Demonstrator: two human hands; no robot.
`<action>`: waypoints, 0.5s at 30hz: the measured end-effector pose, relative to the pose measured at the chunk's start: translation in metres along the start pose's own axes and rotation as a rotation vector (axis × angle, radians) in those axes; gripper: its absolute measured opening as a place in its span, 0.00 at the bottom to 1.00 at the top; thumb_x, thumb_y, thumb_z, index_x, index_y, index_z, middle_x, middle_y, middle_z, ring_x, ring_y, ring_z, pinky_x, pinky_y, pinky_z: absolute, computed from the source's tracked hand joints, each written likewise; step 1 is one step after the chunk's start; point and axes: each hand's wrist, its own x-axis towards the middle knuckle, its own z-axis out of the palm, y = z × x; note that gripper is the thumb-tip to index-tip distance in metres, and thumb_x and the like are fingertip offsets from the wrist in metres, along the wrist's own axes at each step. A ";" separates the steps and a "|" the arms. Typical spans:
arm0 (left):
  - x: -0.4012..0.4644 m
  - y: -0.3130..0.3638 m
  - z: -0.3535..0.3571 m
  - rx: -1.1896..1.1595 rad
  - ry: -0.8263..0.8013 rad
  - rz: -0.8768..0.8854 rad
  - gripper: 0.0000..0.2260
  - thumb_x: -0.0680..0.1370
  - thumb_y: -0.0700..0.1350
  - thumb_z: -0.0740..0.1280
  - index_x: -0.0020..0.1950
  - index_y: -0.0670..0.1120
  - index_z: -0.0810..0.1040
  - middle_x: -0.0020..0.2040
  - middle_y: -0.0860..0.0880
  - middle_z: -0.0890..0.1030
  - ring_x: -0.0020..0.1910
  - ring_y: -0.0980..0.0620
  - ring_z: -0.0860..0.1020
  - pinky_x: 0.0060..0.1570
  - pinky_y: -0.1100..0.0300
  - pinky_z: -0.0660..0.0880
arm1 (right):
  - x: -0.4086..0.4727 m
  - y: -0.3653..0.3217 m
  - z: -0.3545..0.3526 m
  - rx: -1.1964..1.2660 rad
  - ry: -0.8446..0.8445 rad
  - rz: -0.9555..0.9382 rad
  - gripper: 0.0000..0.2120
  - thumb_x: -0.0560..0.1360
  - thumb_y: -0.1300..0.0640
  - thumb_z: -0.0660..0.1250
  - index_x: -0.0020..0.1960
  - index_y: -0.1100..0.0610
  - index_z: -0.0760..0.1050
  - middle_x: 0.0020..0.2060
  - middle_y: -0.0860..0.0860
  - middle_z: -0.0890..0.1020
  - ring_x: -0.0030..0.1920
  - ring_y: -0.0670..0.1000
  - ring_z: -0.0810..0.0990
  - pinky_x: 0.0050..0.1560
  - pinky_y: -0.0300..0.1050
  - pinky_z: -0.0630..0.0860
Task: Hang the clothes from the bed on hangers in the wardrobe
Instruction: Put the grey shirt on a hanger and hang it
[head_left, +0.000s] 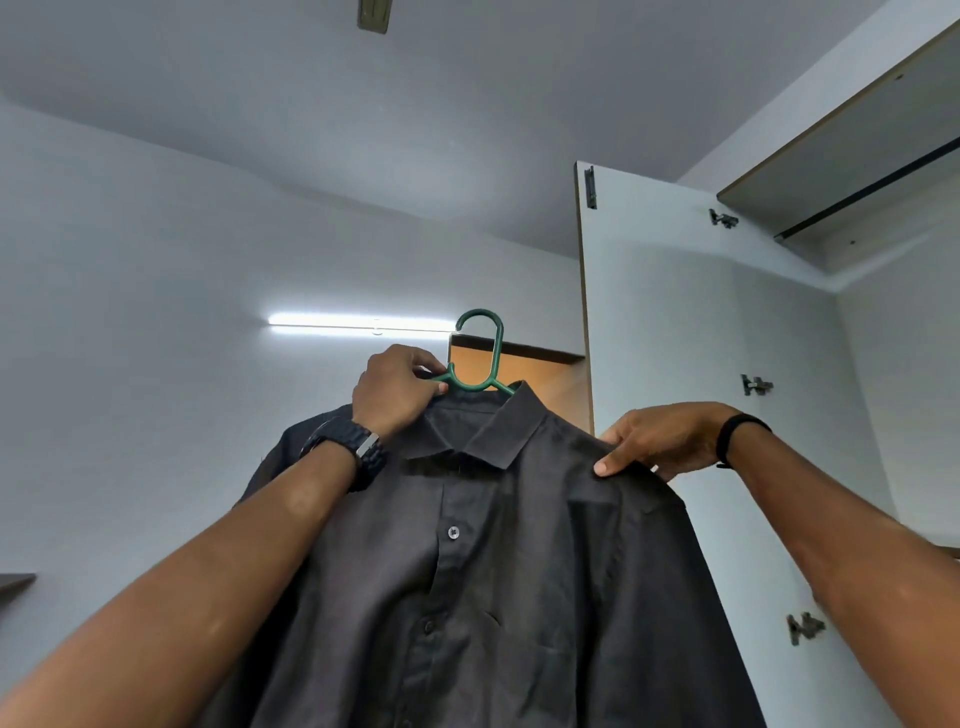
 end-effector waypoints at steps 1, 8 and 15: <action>0.001 0.000 0.001 -0.009 0.026 0.001 0.07 0.71 0.43 0.74 0.48 0.49 0.85 0.51 0.50 0.84 0.54 0.51 0.80 0.55 0.50 0.77 | -0.002 -0.002 0.000 -0.018 0.048 -0.027 0.15 0.73 0.54 0.71 0.58 0.56 0.80 0.56 0.52 0.82 0.57 0.52 0.80 0.59 0.49 0.77; 0.008 -0.003 -0.011 -0.269 0.077 0.025 0.17 0.78 0.52 0.67 0.64 0.49 0.71 0.49 0.50 0.79 0.52 0.51 0.76 0.52 0.58 0.70 | -0.003 -0.012 -0.010 0.076 0.596 -0.462 0.09 0.76 0.59 0.68 0.40 0.62 0.80 0.35 0.52 0.82 0.38 0.47 0.78 0.43 0.41 0.73; -0.016 -0.073 -0.026 0.174 -0.230 -0.036 0.20 0.79 0.49 0.64 0.70 0.48 0.67 0.66 0.45 0.73 0.61 0.45 0.73 0.61 0.50 0.70 | -0.021 -0.017 -0.030 -0.107 0.928 -0.442 0.06 0.76 0.58 0.68 0.45 0.60 0.82 0.42 0.55 0.84 0.44 0.50 0.79 0.49 0.43 0.73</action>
